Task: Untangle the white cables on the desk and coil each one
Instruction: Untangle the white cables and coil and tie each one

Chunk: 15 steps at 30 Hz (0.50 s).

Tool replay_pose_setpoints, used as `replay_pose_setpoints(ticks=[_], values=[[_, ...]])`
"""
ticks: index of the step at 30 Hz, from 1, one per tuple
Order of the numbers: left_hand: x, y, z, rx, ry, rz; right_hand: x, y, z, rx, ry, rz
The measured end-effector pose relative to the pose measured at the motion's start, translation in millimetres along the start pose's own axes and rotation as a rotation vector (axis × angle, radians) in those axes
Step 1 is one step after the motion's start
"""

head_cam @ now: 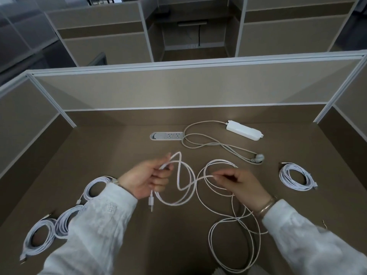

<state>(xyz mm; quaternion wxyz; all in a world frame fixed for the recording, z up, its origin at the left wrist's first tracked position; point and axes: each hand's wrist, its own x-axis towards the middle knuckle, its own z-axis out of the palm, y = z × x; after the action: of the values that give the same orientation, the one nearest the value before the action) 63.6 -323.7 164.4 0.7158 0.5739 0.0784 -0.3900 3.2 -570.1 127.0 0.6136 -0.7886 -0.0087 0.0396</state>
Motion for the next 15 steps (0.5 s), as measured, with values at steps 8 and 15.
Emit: replay_pose_setpoints(ticks=[8,15], values=[[5.2,-15.4,43.5,0.146,-0.055,0.05,1.7,-40.9,19.4,-0.395,0.098,-0.419],[3.5,-19.9,45.2,0.207,-0.054,0.027,-8.8,-41.9,29.8,-0.476,0.18,-0.364]])
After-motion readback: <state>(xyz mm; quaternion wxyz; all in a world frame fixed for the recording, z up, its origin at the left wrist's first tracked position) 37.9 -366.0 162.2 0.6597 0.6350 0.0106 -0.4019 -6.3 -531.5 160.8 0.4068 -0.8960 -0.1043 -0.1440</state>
